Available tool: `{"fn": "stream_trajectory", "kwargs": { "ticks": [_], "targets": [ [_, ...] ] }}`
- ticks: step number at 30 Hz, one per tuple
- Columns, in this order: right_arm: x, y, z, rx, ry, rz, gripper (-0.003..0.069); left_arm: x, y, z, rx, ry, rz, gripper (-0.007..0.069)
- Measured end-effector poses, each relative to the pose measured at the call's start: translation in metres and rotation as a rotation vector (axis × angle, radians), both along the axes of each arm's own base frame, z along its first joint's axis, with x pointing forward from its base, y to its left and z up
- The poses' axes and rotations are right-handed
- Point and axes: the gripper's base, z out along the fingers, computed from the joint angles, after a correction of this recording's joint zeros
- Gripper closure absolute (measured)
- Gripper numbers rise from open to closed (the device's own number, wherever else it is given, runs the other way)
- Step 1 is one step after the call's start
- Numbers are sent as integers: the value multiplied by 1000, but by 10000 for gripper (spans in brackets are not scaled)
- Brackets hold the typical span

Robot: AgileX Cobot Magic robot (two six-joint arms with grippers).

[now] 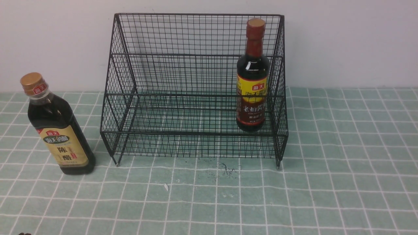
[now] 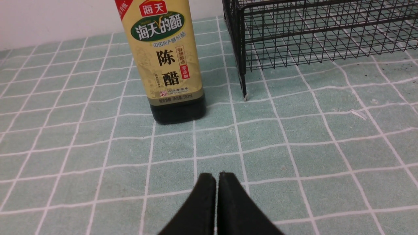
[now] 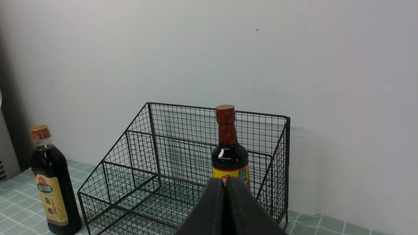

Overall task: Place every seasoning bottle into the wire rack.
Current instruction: Use the left arm to grab the condiment bottle closest to it

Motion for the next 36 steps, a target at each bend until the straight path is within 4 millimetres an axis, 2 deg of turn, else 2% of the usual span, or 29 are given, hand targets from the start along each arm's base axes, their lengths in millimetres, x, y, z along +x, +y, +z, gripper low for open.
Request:
{"fn": "stream_trajectory", "kwargs": {
  "ticks": [5, 9, 10, 11, 12, 13, 19, 21, 36],
  "targets": [
    [-1, 1, -1, -6, -5, 5, 673, 0, 0, 0, 0, 0, 0, 631],
    [-2, -6, -17, -48, -21, -142, 673, 0, 0, 0, 0, 0, 0, 631],
    [1, -9, -33, -81, 0, -234, 673, 0, 0, 0, 0, 0, 0, 631],
    [2, -9, -35, -89, 4, -247, 673, 0, 0, 0, 0, 0, 0, 631],
    [7, -12, -56, -121, 48, -324, 673, 0, 0, 0, 0, 0, 0, 631],
    [9, -13, -68, -134, 73, -355, 673, 0, 0, 0, 0, 0, 0, 631],
    [20, -16, -156, -199, 280, -421, 673, 0, 0, 0, 0, 0, 0, 631],
    [21, -16, -161, -196, 282, -419, 673, 0, 0, 0, 0, -1, 0, 631],
    [21, -15, -160, -171, 273, -416, 673, 0, 0, 0, 0, -1, 0, 631]
  ]
}}
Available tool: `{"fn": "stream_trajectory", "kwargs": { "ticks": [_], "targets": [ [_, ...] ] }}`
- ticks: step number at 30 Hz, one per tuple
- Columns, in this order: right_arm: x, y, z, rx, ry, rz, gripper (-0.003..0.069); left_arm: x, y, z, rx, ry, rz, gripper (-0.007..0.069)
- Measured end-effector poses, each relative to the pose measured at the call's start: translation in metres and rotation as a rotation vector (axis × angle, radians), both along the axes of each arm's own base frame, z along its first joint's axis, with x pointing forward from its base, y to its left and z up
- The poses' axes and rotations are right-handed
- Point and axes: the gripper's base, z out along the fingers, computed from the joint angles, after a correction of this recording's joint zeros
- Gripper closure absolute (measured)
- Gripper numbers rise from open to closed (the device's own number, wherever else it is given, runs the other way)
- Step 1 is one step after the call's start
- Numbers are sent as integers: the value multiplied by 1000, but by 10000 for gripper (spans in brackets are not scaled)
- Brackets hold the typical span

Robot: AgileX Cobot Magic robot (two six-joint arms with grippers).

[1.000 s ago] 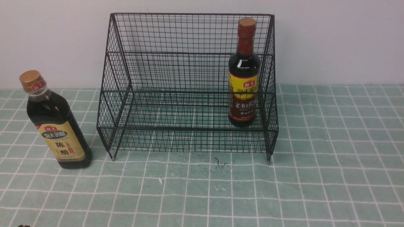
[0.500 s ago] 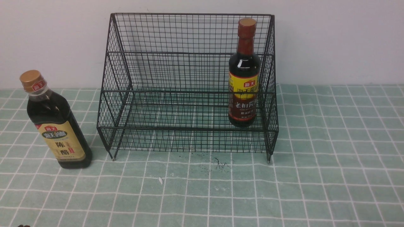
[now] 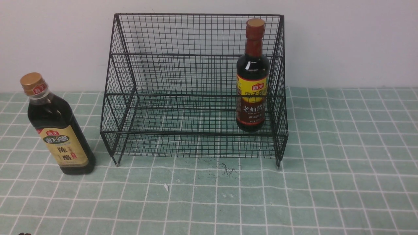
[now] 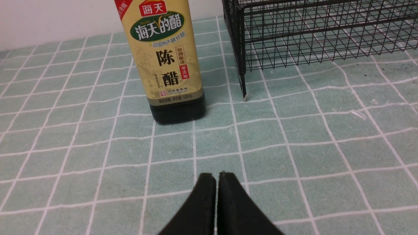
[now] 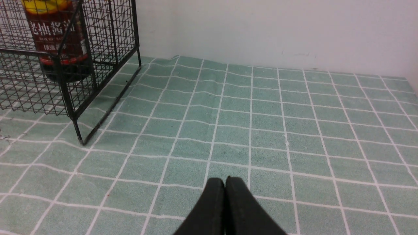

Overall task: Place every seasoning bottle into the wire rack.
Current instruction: Use the left arm to grab the condiment bottle closest to it

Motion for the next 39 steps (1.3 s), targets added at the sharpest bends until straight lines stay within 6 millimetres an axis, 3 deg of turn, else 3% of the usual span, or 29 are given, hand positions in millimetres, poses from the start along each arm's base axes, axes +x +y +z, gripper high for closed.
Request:
{"fn": "stream_trajectory", "kwargs": {
  "ticks": [21, 27, 29, 39],
  "targets": [
    [0, 0, 0, -7, 1, 3, 673, 1, 0, 1, -27, -20, 5, 631],
    [0, 0, 0, -7, 1, 3, 673, 4, -2, 20, -320, -215, 37, 631],
    [0, 0, 0, -7, 1, 3, 673, 4, 1, 34, -450, -360, 58, 631],
    [0, 0, 0, -7, 1, 3, 673, -1, 12, 59, -580, -660, 115, 631]
  ]
}}
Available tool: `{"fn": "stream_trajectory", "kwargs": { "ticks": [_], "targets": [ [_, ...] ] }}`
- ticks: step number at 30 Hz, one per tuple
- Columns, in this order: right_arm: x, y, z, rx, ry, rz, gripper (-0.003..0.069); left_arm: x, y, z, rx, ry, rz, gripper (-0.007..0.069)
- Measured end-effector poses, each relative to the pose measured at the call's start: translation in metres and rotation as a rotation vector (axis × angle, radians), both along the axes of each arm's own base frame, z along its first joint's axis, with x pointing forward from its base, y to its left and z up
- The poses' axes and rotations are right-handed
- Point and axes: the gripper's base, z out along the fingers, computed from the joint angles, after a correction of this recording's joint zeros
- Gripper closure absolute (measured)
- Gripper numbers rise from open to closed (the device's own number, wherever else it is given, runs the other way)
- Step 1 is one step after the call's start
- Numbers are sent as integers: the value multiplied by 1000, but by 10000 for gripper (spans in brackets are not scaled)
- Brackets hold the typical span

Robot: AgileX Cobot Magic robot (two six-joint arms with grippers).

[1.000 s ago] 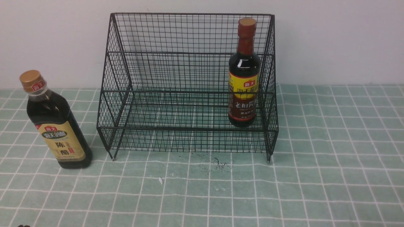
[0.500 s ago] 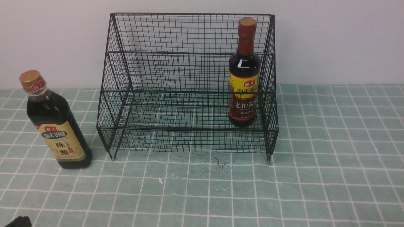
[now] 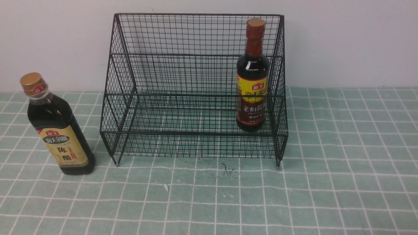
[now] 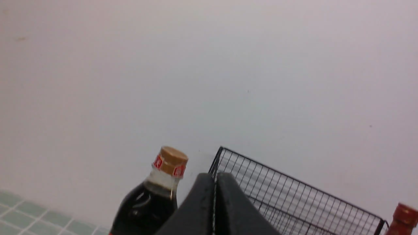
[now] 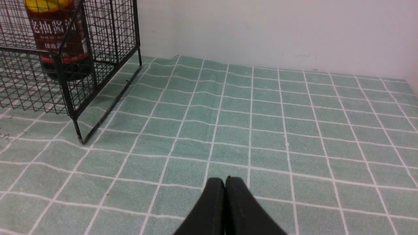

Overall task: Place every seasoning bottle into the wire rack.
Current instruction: Use the left arm to grab the condiment bottle closest to it

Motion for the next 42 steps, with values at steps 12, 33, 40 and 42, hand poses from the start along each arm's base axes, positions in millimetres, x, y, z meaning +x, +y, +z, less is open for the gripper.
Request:
{"fn": "stream_trajectory", "kwargs": {
  "ticks": [12, 33, 40, 42],
  "targets": [
    [0, 0, 0, -1, 0, 0, 673, 16, 3, 21, 294, 47, 156, 630],
    [0, 0, 0, -1, 0, 0, 673, 171, -8, 59, 370, 467, 98, 126],
    [0, 0, 0, -1, 0, 0, 673, 212, -6, 42, 385, 547, 144, 124],
    [0, 0, 0, -1, 0, 0, 673, 217, -5, 36, 393, 562, 153, 124]
  ]
}}
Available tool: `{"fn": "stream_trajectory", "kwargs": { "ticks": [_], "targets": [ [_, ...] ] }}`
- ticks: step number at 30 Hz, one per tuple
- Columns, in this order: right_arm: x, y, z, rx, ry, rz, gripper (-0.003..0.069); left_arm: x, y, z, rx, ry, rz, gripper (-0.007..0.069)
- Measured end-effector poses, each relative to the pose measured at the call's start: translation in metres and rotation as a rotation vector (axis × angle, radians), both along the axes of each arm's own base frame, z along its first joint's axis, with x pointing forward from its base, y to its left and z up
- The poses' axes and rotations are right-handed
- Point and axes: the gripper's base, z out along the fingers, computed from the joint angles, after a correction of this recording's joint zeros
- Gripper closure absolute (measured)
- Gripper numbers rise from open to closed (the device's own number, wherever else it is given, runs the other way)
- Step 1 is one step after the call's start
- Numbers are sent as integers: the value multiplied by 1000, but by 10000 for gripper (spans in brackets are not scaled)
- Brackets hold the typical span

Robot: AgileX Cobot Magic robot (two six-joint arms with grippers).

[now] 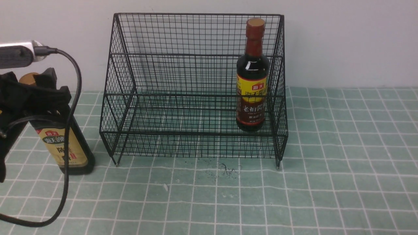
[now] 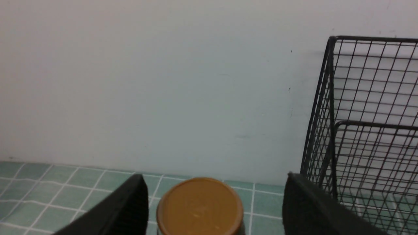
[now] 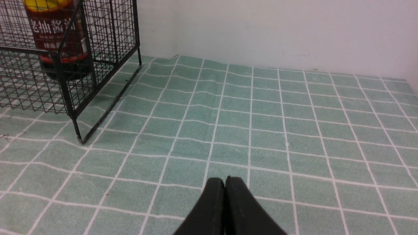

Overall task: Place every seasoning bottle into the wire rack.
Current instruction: Use the left arm to grab the condiment bottle closest to it, then use the left arm to put the condiment bottle back on the shelf

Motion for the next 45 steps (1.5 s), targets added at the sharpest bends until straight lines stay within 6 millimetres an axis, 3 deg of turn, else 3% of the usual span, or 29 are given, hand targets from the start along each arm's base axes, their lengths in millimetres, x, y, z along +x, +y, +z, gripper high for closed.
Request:
{"fn": "stream_trajectory", "kwargs": {
  "ticks": [4, 8, 11, 19, 23, 27, 28, 29, 30, 34, 38, 45],
  "targets": [
    [0, 0, 0, 0, 0, 0, 673, 7, 1, -10, 9, 15, 18, 128],
    [0, 0, 0, 0, 0, 0, 673, 11, 2, -16, 15, 20, 29, 182],
    [0, 0, 0, 0, 0, 0, 673, 11, 3, -15, 19, 6, 35, 315],
    [0, 0, 0, -9, 0, 2, 673, 4, 1, -5, 31, 23, 9, 312],
    [0, 0, 0, -15, -1, 3, 673, -4, -2, 22, 29, -23, -25, 312],
    [0, 0, 0, -15, -2, 3, 673, -16, -5, 75, 43, -142, -72, 312],
    [0, 0, 0, -15, -1, 3, 673, -16, -5, 78, 42, -146, -74, 312],
    [0, 0, 0, -15, -1, 3, 673, -19, -6, 97, 48, -189, -89, 312],
    [0, 0, 0, -15, -1, 3, 673, -19, -6, 99, 48, -194, -90, 312],
    [0, 0, 0, -15, -1, 3, 673, -19, -10, 139, 47, -264, -128, 312],
    [0, 0, 0, -15, -1, 3, 673, -13, -14, 159, 1, -279, -165, 312],
    [0, 0, 0, -15, -1, 3, 673, 8, -41, 163, -29, -287, -249, 312]
  ]
}}
